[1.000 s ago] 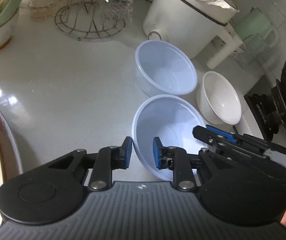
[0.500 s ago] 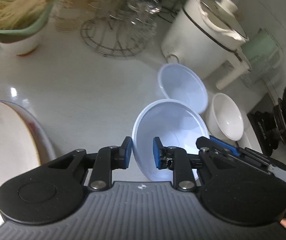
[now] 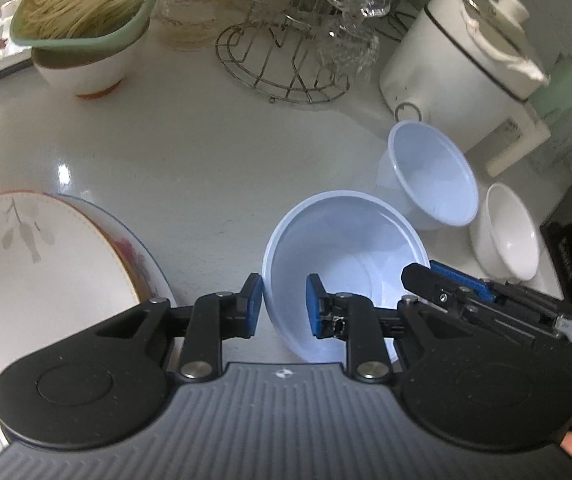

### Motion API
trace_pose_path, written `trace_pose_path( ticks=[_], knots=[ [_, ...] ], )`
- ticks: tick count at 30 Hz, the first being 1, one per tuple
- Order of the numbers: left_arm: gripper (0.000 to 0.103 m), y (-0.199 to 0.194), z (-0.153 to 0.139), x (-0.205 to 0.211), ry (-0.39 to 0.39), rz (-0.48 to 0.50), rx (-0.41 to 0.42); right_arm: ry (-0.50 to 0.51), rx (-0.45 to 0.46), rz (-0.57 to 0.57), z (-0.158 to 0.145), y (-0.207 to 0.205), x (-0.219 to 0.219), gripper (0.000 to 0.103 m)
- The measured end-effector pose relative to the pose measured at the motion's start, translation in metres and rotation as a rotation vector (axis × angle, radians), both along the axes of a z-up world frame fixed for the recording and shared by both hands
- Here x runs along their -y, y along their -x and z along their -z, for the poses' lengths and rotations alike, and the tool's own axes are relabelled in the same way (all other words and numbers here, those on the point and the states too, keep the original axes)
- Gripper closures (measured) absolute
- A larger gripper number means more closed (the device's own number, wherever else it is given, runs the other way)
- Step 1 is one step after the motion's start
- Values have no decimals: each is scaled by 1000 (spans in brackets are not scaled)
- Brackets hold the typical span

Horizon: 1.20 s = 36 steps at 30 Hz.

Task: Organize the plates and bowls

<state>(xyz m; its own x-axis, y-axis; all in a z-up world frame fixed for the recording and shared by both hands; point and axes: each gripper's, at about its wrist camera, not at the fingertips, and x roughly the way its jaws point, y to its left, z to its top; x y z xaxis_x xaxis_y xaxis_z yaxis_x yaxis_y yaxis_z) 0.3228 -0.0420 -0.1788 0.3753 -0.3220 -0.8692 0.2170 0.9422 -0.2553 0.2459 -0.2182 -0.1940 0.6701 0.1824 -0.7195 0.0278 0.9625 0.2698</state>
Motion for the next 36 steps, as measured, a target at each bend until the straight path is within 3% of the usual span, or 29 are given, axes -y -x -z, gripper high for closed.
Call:
trace_pose_path(
  ticks=[7, 13, 18, 27, 34, 36],
  knots=[
    [76, -8, 3, 0, -13, -9, -13, -14, -22, 1, 5, -7, -2, 85],
    [75, -12, 2, -5, -10, -17, -22, -24, 10, -1, -1, -6, -2, 83],
    [59, -16, -6, -11, -8, -46, -5, -27, 41, 16, -8, -5, 1, 83],
    [57, -13, -45, -15, 25, -53, 63, 25, 100, 21, -41, 3, 8, 83],
    [57, -1, -86, -12, 67, -33, 110, -16, 146, 31, -75, 21, 20, 83],
    [57, 5, -100, -13, 89, -46, 158, -19, 159, 33, -83, 26, 22, 83]
  ],
)
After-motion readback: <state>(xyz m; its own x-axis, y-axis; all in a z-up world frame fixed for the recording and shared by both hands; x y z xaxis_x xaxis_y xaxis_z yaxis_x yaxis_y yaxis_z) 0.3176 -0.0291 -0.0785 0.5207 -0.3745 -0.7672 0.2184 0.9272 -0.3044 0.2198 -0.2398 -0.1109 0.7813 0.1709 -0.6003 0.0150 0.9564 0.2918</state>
